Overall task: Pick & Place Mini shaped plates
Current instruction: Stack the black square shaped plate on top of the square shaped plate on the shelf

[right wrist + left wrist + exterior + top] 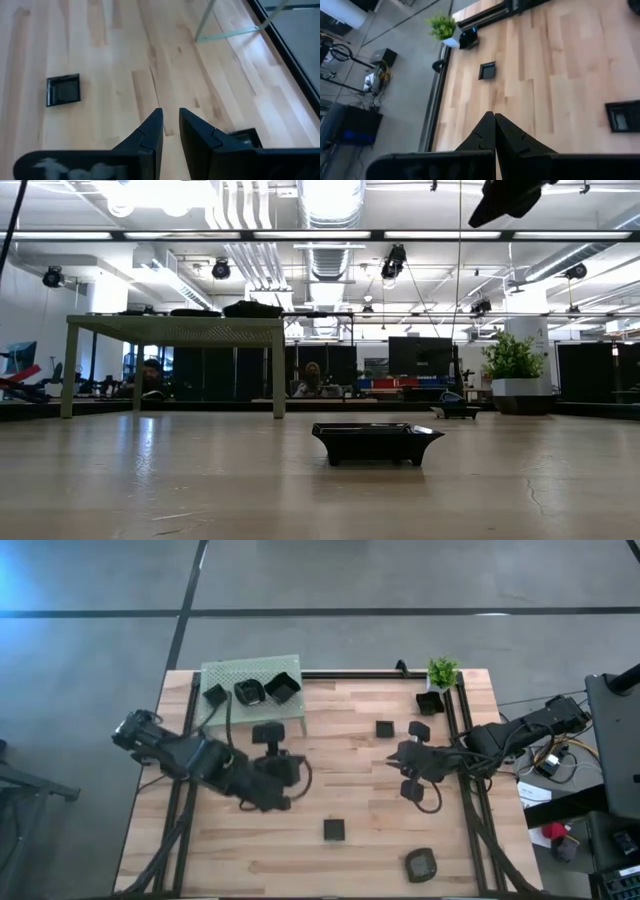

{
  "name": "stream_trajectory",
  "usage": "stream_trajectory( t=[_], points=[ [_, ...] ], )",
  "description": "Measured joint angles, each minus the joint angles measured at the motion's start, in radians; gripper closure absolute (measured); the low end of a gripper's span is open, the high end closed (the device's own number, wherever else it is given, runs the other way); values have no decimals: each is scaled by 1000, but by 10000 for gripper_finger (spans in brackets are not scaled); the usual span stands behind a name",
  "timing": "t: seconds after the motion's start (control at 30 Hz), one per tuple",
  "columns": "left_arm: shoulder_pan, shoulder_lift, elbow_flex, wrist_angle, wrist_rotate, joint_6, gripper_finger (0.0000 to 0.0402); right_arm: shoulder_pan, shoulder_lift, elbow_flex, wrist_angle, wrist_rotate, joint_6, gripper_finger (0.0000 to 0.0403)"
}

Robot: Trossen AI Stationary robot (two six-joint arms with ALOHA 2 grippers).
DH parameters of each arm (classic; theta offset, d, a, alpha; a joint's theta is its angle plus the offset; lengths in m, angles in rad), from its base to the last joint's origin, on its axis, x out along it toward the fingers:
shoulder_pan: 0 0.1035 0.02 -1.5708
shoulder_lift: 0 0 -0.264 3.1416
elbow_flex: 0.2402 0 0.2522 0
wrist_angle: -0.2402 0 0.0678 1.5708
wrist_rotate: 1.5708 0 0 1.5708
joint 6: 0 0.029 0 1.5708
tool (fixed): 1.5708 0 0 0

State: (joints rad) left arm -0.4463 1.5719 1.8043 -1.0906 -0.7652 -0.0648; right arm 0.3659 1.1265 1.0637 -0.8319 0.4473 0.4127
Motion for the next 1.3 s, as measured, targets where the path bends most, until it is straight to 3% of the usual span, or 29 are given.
stream_trajectory(
  t=[0.33,0.47,0.87,1.3],
  points=[
    [-94,0,-235,304,-41,-76,401,-44,-15,0,-49,-12,34,344],
    [-131,0,-343,465,-41,-75,401,-43,-19,-2,-71,-66,70,344],
    [-153,0,-659,962,16,-75,401,-41,-18,-12,-68,-90,52,344],
    [-152,43,-793,1081,28,-131,402,-41,-18,-17,-68,-89,21,344]
  ],
)
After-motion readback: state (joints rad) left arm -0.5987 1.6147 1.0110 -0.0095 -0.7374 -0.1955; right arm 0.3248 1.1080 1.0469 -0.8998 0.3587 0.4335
